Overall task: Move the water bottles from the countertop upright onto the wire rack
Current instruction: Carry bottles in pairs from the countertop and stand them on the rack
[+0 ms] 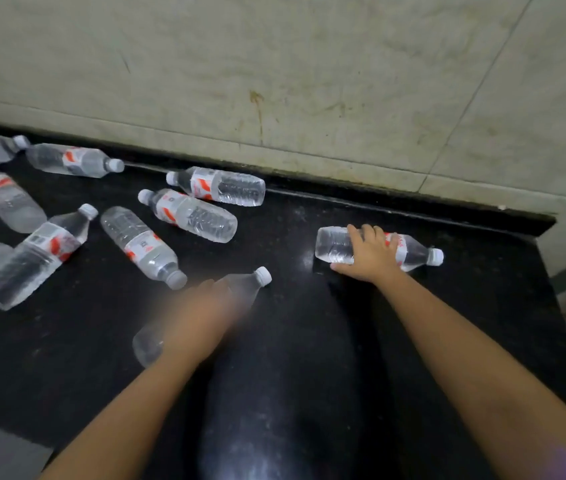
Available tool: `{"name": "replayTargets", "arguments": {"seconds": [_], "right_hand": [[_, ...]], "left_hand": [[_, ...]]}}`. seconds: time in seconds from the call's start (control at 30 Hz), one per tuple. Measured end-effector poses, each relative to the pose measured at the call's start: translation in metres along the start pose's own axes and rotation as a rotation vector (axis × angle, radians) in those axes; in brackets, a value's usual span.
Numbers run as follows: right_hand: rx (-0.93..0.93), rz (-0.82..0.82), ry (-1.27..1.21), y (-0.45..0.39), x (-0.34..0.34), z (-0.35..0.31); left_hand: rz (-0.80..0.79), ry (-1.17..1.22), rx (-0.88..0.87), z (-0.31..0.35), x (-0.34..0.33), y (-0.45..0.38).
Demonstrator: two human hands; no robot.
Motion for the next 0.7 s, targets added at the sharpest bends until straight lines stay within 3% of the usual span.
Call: {"name": "replayTargets", "arguments": {"seconds": [0.17,0.37,0.5,0.7], "right_hand": [[-0.021,-0.006,0.05,-0.015,0.009,-0.002],[0.176,-0.113,0.118,0.028,-0.011,-0.031],[0.313,-0.167,0.103,0.09,-0.041,-0.061],[0.322,-0.321,0.13,0.173,-0.093,-0.097]], "left_hand": [[-0.145,0.036,0.018,-0.025,-0.012,-0.029],[-0.21,0.137,0.006,-0.037,-0.011,-0.039],[-0.199,0.146,-0.012,-0.037,-0.009,-0.041],[-0.115,0.025,-0.105,-0.023,-0.005,-0.028]]}}
Point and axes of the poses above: each hand's wrist, its own y-axis away from the middle knuckle, its own x-axis out of the back of the hand, z = x × y, the point moved 9 cm from there along -y, towards the middle knuckle, and after that the axes turned 10 degrees about -z, right-handed, at the moved point
